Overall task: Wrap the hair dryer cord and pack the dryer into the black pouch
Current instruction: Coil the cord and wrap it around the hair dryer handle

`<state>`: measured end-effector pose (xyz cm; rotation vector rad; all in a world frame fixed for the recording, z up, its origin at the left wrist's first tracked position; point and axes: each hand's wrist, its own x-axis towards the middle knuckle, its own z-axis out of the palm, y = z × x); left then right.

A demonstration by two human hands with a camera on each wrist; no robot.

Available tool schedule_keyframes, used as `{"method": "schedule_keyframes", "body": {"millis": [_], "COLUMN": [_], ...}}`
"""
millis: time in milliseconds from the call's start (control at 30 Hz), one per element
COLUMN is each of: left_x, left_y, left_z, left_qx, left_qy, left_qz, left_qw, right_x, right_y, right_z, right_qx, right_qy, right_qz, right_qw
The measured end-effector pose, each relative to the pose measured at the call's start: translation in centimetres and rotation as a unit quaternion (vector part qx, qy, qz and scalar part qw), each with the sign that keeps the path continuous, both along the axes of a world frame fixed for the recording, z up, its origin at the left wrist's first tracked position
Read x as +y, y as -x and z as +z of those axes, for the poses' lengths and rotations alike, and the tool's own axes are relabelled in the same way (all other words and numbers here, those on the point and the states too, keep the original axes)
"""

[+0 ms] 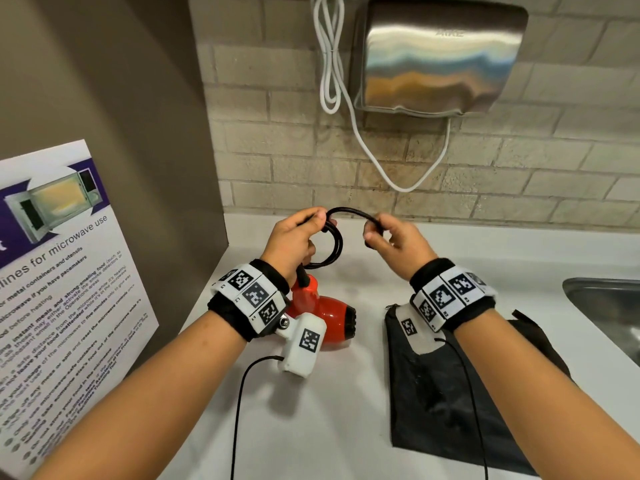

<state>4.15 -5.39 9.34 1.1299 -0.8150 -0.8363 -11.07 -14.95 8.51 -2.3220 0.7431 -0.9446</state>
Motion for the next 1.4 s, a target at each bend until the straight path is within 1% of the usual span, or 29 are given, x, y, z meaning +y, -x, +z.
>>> {"method": "schedule_keyframes", "body": {"millis": [67,133,233,300,367,467,600,633,700,767,800,933,1033,1100,1167,1233,1333,1400], "left_x": [0.0,0.0,-0.1,-0.1,-0.2,-0.4,-0.7,-0.8,-0.8,-0.8,-0.8,-0.9,-0.5,-0.5,-0.4,-0.4,-0.3,-0.3], "left_y": [0.1,0.1,0.1,0.2,0.5,0.9,1.1,1.2,1.3,1.4,1.5,2.0,2.5,2.6,2.5,2.5,2.2,1.6], "left_z": [0.1,0.2,0.0,-0.2,-0.1,0.0,0.1,0.1,0.2,0.0,-0.1,-0.2,-0.1,-0.3,-0.5,-0.6,-0.4,-0.2], "left_qx": [0.004,0.009,0.009,0.005,-0.004,-0.022,-0.032,-0.034,-0.041,-0.042,-0.040,-0.042,-0.024,-0.018,-0.008,0.003,0.022,0.055], "left_qy": [0.001,0.003,-0.006,-0.008,-0.005,0.001,-0.005,-0.007,-0.009,-0.010,-0.010,-0.002,0.011,0.010,0.008,0.010,0.012,0.014], "left_qz": [0.004,0.004,0.002,-0.003,-0.006,0.004,0.029,0.032,0.033,0.026,0.021,-0.001,-0.028,-0.040,-0.052,-0.056,-0.047,-0.045], "left_qw": [1.000,1.000,1.000,1.000,1.000,1.000,0.999,0.999,0.999,0.999,0.999,0.999,0.999,0.999,0.999,0.998,0.999,0.997], "right_x": [-0.5,-1.0,-1.2,-1.1,-0.8,0.0,1.9,2.5,3.2,3.7,3.8,3.9,3.3,3.1,2.9,2.7,2.6,2.6], "right_y": [0.4,0.9,1.6,1.8,1.6,0.7,-0.7,-1.0,-1.4,-1.8,-2.0,-2.8,-3.2,-3.3,-3.3,-3.4,-3.1,-2.2], "right_z": [-1.9,-3.6,-5.0,-5.0,-4.6,-3.2,-1.4,-1.0,-0.8,-0.9,-1.0,-1.6,-2.0,-1.9,-1.7,-1.7,-1.9,-2.5], "right_qx": [0.066,0.096,0.093,0.071,0.021,-0.088,-0.244,-0.264,-0.278,-0.262,-0.249,-0.193,-0.179,-0.168,-0.150,-0.107,-0.045,-0.013], "right_qy": [0.018,0.000,-0.066,-0.090,-0.088,-0.080,-0.094,-0.091,-0.079,-0.086,-0.084,-0.012,-0.001,0.010,-0.005,-0.020,-0.020,-0.005], "right_qz": [-0.011,-0.016,-0.042,-0.058,-0.059,-0.042,-0.003,0.008,0.033,0.049,0.044,-0.028,-0.094,-0.113,-0.093,-0.059,-0.019,0.009], "right_qw": [0.998,0.995,0.993,0.992,0.994,0.992,0.965,0.960,0.957,0.960,0.964,0.981,0.979,0.979,0.984,0.992,0.999,1.000]}}
